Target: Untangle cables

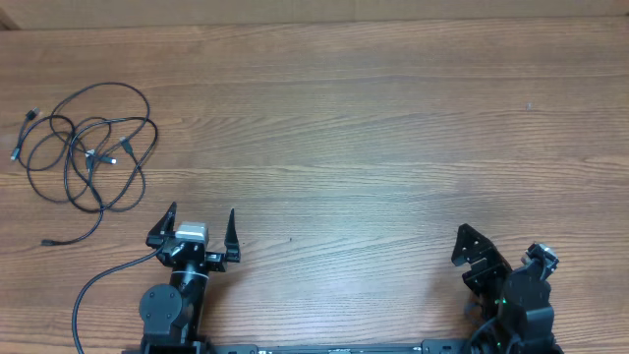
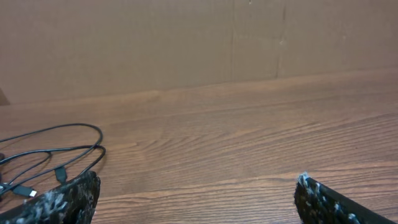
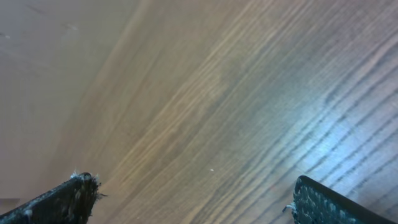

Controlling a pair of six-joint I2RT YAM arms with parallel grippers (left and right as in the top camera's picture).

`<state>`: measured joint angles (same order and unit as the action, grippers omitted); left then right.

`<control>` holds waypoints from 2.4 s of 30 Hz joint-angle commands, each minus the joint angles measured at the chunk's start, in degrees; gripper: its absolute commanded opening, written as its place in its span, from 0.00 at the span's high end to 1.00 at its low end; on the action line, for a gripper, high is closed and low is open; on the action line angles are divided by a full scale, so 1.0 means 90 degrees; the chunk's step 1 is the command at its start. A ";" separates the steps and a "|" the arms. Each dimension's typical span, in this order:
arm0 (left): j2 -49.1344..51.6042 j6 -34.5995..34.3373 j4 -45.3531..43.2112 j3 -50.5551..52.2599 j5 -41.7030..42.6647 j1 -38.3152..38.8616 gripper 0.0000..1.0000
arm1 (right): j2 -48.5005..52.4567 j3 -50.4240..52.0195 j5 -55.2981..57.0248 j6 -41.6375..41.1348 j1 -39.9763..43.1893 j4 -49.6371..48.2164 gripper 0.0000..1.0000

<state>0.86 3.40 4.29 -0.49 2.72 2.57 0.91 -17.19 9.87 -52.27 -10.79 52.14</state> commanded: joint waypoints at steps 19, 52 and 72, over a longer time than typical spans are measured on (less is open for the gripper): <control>-0.0073 -0.0019 0.0002 0.0024 -0.0019 -0.0034 0.00 | -0.0083 0.0661 0.0036 0.0012 0.0053 -0.0425 0.00; -0.0073 -0.0019 0.0002 0.0024 -0.0019 -0.0034 0.00 | -0.0085 0.1083 0.0039 0.0012 0.0046 -0.5710 0.00; -0.0073 -0.0019 0.0002 0.0024 -0.0019 -0.0034 0.00 | -0.0085 0.1860 0.0036 -0.0002 0.0046 -0.5387 0.00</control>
<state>0.86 3.38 4.29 -0.49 2.72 2.57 0.73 -1.02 9.87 -52.40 -10.55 3.97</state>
